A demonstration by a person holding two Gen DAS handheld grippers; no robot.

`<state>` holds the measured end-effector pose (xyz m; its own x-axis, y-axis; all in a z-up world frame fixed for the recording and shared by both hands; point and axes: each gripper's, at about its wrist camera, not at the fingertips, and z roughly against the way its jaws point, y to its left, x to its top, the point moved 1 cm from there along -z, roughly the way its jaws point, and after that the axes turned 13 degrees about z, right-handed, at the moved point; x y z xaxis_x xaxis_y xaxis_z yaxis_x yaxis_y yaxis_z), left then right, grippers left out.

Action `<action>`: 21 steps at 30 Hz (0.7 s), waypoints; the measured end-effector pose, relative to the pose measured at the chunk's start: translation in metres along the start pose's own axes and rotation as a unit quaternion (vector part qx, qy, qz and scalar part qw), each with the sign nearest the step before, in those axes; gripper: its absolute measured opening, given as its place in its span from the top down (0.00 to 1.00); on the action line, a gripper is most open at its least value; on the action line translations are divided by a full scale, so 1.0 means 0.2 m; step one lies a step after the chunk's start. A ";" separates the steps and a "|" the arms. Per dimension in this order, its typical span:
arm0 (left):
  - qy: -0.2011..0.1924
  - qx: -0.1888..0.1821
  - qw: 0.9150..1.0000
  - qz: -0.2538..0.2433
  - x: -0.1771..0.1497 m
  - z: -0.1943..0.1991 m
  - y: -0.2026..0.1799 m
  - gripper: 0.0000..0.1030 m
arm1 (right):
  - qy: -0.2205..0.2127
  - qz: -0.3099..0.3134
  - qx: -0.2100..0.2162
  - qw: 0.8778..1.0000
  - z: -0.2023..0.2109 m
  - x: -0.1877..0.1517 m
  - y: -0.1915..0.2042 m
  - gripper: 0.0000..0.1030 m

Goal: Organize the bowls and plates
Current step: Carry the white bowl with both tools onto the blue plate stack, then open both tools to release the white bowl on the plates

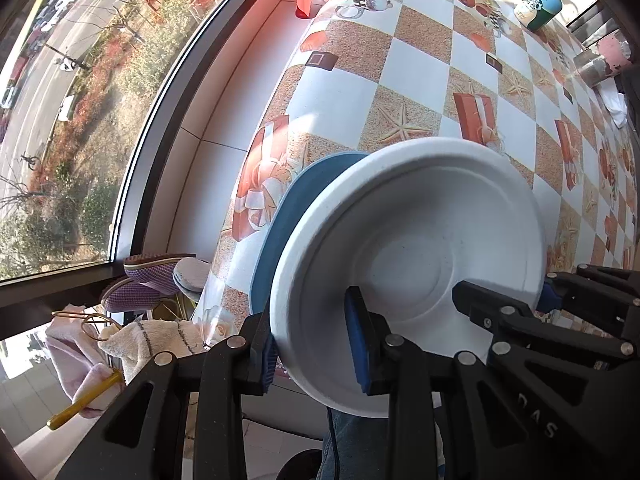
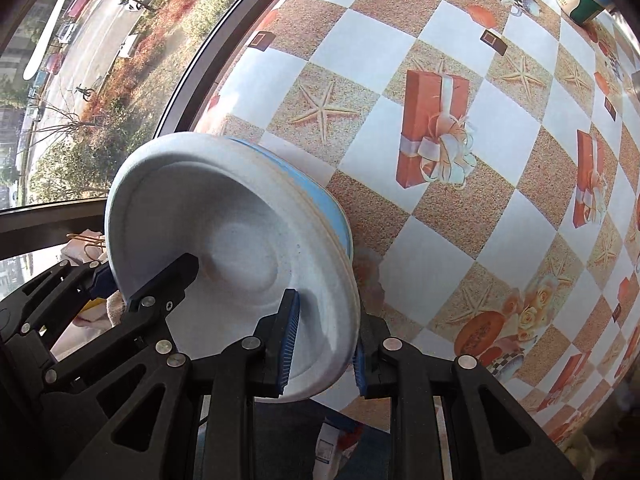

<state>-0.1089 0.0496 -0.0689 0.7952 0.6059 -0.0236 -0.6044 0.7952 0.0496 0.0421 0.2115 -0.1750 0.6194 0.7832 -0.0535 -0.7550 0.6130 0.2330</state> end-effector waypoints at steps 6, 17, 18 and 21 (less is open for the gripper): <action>-0.005 0.011 1.000 -0.008 0.00 -0.04 0.01 0.65 | 0.009 0.013 0.003 1.000 -0.07 0.05 0.04 0.75; -0.062 -0.001 0.998 -0.022 0.01 0.10 0.06 0.09 | -0.036 0.006 -0.040 0.999 0.12 -0.02 -0.09 0.10; -0.055 -0.009 0.998 -0.026 0.01 0.11 0.06 0.09 | -0.048 0.002 -0.038 0.998 0.15 -0.04 -0.09 0.00; -0.047 -0.022 0.998 -0.043 -0.02 0.14 0.01 0.09 | -0.069 0.009 -0.056 0.996 0.21 -0.06 -0.11 0.00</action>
<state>-0.1113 0.0483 -0.0414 0.8435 0.5328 0.0681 -0.5344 0.8452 0.0065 0.0602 0.1844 -0.1382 0.6242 0.7766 0.0850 -0.7801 0.6134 0.1234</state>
